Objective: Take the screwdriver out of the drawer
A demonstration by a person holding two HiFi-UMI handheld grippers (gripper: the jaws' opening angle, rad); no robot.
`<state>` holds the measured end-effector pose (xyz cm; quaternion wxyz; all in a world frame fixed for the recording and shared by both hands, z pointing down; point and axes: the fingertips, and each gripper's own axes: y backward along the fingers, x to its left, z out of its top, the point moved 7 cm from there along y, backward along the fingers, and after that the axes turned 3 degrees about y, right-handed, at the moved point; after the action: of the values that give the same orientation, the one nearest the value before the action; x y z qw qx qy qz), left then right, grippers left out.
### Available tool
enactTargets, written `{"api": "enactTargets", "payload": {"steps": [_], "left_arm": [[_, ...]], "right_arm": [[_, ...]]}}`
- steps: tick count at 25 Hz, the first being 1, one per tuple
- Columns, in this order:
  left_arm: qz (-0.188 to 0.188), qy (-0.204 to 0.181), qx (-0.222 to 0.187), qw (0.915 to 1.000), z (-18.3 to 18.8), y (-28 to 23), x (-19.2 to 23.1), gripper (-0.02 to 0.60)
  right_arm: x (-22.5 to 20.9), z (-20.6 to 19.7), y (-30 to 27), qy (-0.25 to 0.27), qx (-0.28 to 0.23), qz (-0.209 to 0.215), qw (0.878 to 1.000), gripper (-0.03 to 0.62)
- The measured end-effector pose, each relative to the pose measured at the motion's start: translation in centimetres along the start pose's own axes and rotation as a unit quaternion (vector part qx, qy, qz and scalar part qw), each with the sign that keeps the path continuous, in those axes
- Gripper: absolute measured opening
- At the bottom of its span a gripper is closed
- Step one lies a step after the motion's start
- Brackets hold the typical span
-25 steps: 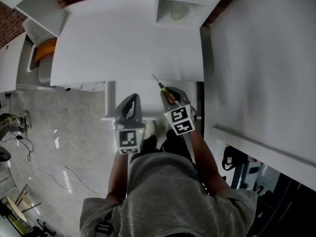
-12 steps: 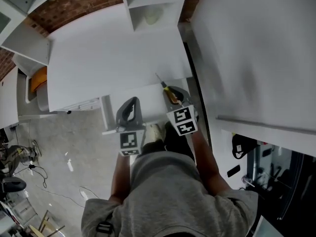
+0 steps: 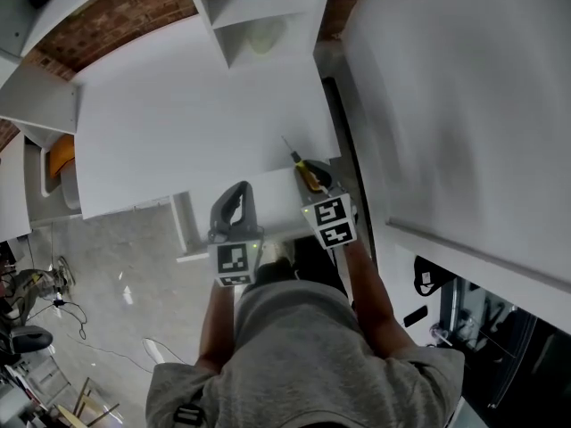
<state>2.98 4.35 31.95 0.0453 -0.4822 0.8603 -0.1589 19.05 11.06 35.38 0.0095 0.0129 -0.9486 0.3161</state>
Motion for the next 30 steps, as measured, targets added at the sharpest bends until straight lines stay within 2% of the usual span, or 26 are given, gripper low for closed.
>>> {"api": "enactTargets", "payload": {"steps": [10, 20, 30], "left_arm": [[0.021, 0.027, 0.045, 0.9984, -1.0, -7.7, 1.0, 0.012], [0.042, 0.053, 0.088, 0.9939, -3.9, -13.6, 3.2, 0.012], [0.058, 0.079, 0.118, 0.9881, -5.9, -17.1, 4.6, 0.012]], "right_arm": [[-5.5, 0.1, -6.8, 0.003, 0.037, 0.037, 0.999, 0.077], [-8.5, -1.2, -14.4, 0.007, 0.085, 0.071, 0.994, 0.077], [-9.9, -2.7, -19.8, 0.002, 0.129, 0.096, 0.987, 0.077]]}}
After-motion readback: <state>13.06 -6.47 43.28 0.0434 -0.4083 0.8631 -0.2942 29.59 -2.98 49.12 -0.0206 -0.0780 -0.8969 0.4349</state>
